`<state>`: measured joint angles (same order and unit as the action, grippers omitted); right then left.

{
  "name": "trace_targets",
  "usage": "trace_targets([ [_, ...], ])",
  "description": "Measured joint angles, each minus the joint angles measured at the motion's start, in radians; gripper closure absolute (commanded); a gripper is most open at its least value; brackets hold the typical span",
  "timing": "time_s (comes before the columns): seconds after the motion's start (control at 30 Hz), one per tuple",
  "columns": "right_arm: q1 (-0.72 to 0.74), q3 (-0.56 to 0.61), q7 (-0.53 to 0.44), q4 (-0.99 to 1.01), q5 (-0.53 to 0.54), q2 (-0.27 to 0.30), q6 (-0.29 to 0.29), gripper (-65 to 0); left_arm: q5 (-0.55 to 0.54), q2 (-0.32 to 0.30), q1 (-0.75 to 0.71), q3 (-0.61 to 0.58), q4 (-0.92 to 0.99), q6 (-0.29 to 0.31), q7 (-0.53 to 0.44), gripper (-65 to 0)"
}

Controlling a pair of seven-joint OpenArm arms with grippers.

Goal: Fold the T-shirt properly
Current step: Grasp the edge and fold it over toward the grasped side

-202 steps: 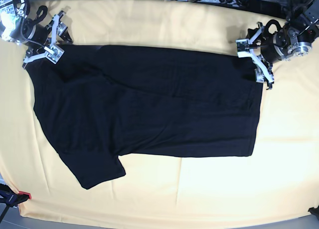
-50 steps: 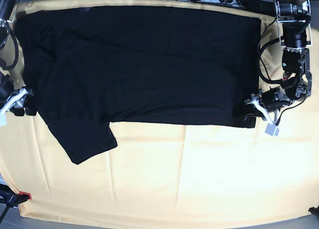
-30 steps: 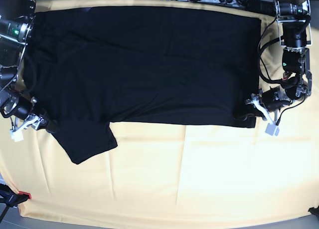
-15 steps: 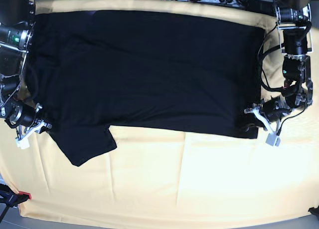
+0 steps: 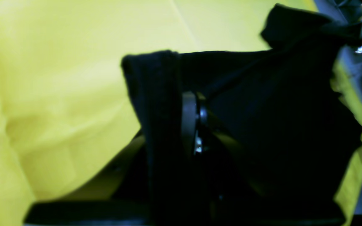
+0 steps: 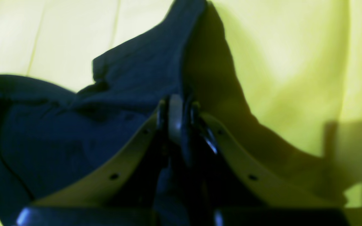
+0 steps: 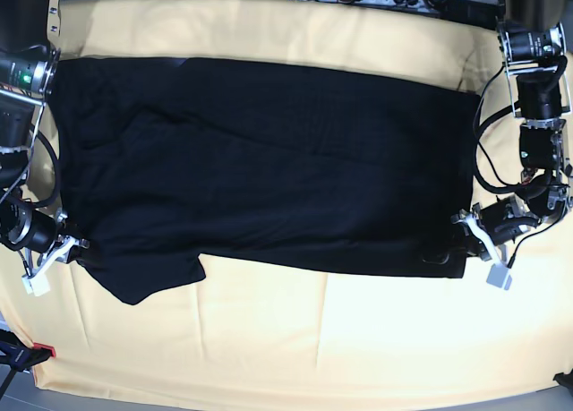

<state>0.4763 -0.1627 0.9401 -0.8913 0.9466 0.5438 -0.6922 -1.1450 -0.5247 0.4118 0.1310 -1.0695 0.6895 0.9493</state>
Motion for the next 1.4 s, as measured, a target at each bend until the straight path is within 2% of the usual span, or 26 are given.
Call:
trace_targets([
  [0.17, -0.191, -0.002, 0.015, -0.242, 0.002, 0.058, 0.000, 0.0, -0.147, -0.072, -0.043, 0.000, -0.039, -0.002, 0.085, 0.0],
  [0.33, -0.315, 0.005, 0.014, -0.427, 0.011, 0.090, -0.004, 0.0, -0.317, -0.076, -0.046, 0.000, -0.097, 0.000, 0.287, 0.0],
  [0.47, -0.370, 0.003, 0.023, -0.470, 0.011, 0.156, -0.005, 0.0, -0.314, -0.077, -0.049, 0.000, -0.122, 0.001, 0.392, 0.0],
  [0.63, -0.374, 0.003, 0.060, -0.470, 0.014, 0.180, -0.005, 0.0, -0.314, -0.111, -0.049, 0.000, -0.126, 0.001, 0.397, 0.0],
  [0.73, -0.373, 0.003, 0.067, -0.470, 0.015, 0.182, -0.005, 0.0, -0.315, -0.126, -0.049, 0.000, -0.126, 0.000, 0.447, 0.0],
  [0.8, -0.374, 0.003, 0.071, -0.470, 0.014, 0.182, -0.005, 0.0, -0.314, -0.121, -0.050, 0.000, -0.126, -0.056, 0.449, 0.0],
  [0.83, -0.374, 0.003, 0.071, -0.470, 0.015, 0.182, -0.005, 0.0, -0.314, -0.121, -0.055, 0.000, -0.129, -0.058, 0.446, 0.0],
  [1.1, -0.374, 0.003, 0.097, -0.472, 0.013, 0.182, -0.004, 0.0, -0.314, -0.173, -0.253, -0.002, -0.293, -0.076, 0.450, 0.0],
  [1.17, -0.375, 0.003, 0.104, -0.472, 0.011, 0.182, -0.005, 0.0, -0.315, -0.192, -0.304, -0.002, -0.370, -0.072, 0.446, 0.0],
  [1.27, -0.375, 0.003, 0.108, -0.472, 0.010, 0.182, -0.005, 0.0, -0.322, -0.219, -0.366, -0.002, -0.455, -0.033, 0.445, 0.0],
  [1.4, -0.374, 0.003, 0.108, -0.472, -0.013, 0.182, -0.008, 0.0, -0.322, -0.227, -0.384, -0.002, -0.468, -0.019, 0.447, 0.0],
])
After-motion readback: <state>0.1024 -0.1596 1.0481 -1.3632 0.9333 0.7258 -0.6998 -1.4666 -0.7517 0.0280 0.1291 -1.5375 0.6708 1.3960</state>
